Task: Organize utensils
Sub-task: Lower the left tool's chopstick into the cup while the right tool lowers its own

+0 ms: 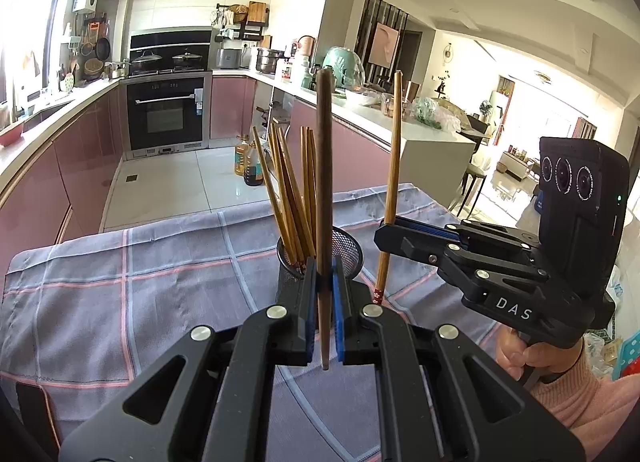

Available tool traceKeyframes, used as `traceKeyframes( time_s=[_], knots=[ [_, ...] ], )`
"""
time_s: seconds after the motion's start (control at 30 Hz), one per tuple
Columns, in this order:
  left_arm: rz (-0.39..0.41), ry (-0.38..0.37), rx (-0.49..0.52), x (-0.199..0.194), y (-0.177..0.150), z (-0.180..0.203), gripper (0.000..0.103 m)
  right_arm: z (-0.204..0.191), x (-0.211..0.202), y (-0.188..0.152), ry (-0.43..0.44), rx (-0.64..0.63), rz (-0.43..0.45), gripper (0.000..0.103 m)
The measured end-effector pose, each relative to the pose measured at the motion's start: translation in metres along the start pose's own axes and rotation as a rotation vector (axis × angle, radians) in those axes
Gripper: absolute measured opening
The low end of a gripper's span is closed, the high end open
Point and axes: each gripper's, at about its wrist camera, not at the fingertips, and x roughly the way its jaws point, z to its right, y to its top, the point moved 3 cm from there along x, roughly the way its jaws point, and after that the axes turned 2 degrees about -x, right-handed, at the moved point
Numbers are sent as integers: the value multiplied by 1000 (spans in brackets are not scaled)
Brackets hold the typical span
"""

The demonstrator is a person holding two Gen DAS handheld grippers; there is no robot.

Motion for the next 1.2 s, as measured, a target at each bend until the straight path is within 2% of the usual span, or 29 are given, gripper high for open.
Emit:
traceKeyframes(
  time_s=[1.2],
  knots=[
    [73, 22, 41, -11, 20, 8, 8, 2, -6, 26, -11, -28, 67, 6]
  ],
)
